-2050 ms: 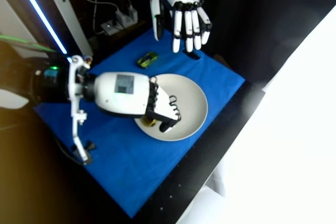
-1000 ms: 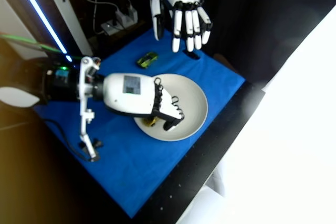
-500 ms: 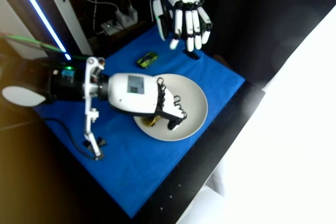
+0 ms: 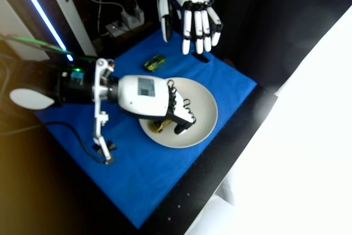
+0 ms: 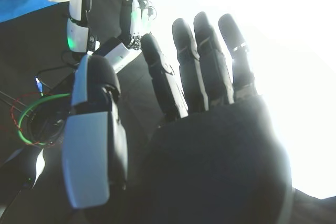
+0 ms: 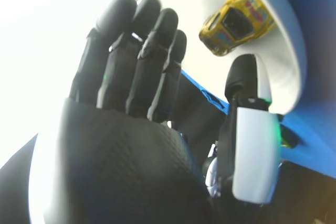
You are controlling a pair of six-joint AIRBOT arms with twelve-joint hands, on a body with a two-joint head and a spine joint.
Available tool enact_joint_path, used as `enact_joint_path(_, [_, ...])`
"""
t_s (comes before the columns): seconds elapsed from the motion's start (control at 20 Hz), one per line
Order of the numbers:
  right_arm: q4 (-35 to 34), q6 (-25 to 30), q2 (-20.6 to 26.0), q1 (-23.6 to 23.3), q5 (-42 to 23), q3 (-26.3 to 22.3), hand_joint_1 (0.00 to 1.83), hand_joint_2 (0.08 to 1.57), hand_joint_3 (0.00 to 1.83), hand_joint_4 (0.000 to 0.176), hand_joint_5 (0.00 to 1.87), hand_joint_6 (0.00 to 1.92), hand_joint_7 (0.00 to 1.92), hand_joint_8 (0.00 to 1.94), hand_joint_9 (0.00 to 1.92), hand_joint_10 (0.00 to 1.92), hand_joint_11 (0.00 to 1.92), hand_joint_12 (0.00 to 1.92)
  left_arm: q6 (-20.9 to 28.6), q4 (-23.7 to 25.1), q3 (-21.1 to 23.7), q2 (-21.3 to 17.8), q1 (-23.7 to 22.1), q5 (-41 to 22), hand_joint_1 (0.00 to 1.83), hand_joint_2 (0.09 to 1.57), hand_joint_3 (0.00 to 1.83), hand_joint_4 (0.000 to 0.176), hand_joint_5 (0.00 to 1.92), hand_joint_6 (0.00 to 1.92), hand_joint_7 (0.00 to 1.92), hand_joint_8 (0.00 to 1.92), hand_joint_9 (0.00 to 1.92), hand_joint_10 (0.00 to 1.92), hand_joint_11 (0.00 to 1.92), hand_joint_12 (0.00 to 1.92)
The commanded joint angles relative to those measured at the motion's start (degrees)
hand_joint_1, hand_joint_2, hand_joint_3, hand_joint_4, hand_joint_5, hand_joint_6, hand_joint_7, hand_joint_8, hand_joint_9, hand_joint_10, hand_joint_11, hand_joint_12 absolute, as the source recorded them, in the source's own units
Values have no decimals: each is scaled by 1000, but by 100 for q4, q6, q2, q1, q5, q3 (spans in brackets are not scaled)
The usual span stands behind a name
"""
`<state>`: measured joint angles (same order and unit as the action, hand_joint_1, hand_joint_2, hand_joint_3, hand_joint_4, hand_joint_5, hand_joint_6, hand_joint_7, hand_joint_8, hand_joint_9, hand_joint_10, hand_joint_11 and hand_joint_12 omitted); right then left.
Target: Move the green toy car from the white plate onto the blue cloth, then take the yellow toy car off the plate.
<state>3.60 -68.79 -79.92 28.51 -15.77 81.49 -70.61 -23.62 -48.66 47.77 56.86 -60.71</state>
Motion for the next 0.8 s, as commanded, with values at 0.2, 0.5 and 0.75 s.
enact_joint_path(0.2, [-19, -11, -49, -41, -588, 63, 894, 1009, 0, 0, 808, 2, 908, 14, 603, 896, 416, 1624, 64, 117, 3, 29, -9, -741, 744, 1158, 0, 140, 770, 21, 589, 5, 501, 11, 0, 1099])
enact_joint_path(0.5, [-32, -11, -77, -33, -564, 107, 906, 1013, 0, 0, 806, 2, 911, 10, 646, 794, 418, 1586, 103, 117, 5, 28, 31, -786, 720, 1168, 0, 146, 580, 479, 596, 3, 519, 19, 0, 1200])
enact_joint_path(0.75, [-46, -11, -112, -33, -553, 148, 883, 1027, 0, 0, 791, 3, 890, 5, 619, 755, 381, 1494, 114, 116, 5, 28, 38, -796, 724, 1163, 0, 132, 730, 91, 606, 2, 528, 30, 0, 1222])
